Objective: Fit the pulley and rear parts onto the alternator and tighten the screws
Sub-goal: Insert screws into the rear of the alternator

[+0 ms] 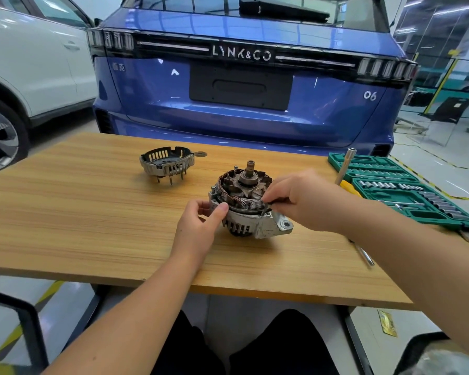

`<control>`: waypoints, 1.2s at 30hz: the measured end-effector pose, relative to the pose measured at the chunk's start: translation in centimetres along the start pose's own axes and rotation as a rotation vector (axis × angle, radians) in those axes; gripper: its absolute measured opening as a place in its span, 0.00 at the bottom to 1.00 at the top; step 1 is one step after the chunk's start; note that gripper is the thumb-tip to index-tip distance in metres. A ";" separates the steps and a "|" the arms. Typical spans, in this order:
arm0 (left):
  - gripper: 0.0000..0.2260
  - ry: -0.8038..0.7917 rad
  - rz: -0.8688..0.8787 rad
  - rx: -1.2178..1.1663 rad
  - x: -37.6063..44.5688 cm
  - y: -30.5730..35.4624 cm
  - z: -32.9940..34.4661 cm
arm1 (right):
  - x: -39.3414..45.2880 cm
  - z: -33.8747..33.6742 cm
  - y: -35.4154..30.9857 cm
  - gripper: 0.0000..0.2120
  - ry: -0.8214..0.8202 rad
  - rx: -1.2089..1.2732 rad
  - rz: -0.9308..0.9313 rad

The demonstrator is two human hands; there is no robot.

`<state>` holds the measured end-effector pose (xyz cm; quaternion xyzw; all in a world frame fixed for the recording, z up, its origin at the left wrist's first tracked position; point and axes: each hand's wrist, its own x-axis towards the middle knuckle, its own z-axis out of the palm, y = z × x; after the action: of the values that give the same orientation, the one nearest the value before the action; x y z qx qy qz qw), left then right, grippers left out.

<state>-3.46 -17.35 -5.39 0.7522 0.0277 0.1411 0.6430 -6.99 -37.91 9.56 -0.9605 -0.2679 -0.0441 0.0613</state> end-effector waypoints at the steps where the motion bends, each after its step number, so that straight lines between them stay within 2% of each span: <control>1: 0.22 0.000 0.000 -0.004 0.0 0.0 0.0 | 0.1 0.4 0.1 0.15 0.009 0.002 -0.013; 7: 0.21 -0.005 0.003 -0.011 0.0 0.0 0.0 | 0.1 2.6 0.7 0.14 0.086 0.103 0.007; 11: 0.20 -0.008 0.004 -0.021 -0.1 0.1 0.0 | -0.2 3.6 1.0 0.16 0.192 0.189 0.032; 16: 0.21 -0.011 0.001 -0.020 -0.2 0.2 -0.1 | -0.1 4.0 1.8 0.10 0.224 0.362 0.132; 22: 0.20 -0.009 0.007 -0.003 -0.1 0.2 -0.2 | 0.6 4.1 1.5 0.09 0.215 0.286 0.120; 36: 0.22 -0.008 0.000 -0.002 -0.3 0.5 -0.1 | 0.6 4.4 2.0 0.09 0.194 0.319 0.121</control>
<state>-3.85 -17.44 -4.96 0.7522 0.0252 0.1380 0.6439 -5.23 -38.69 5.05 -0.9442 -0.2063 -0.0898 0.2406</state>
